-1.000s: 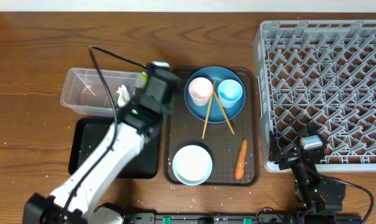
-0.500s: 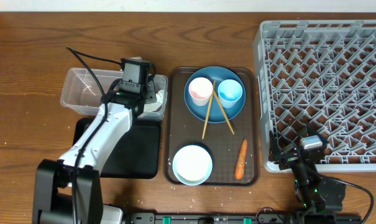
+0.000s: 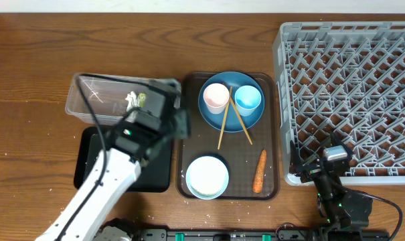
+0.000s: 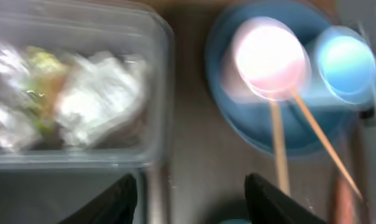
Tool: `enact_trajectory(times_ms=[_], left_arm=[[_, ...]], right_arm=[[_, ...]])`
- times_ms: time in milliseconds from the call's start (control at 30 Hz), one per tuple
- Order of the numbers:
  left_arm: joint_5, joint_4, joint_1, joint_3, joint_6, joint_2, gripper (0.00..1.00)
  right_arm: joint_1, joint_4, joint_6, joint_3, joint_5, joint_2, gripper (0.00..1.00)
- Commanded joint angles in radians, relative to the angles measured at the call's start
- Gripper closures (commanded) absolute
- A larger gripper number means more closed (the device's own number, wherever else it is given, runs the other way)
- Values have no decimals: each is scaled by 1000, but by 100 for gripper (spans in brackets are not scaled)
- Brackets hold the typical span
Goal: Sort waste into correct bins and load items into the dishwasher rack
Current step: 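Reach the left gripper to the light-blue rice bowl and grasp its rim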
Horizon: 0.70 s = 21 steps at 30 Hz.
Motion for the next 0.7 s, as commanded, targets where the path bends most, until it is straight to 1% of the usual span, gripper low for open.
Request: enact_trajectory(times_ms=[0,100,333,467,667], left_arm=[[69,-70,-116,12,-27,4,42],[68,-130,-237,11,-27,23,43],[66,-161,-465,10,-46,97,43],[65,-156,-552,10,-46,156,44],[66,-156,-610,10,-49,270,44]], right_arm=[[-6,-6,-5,-1,5,-5,1],[-6,-6,-5,-1,5,-5,1],[-6,-6,-5,-1,5,-5,1],[-6,-6,-5,-1,5,-5,1],[-6,-6,-5,-1,5,-5,1]])
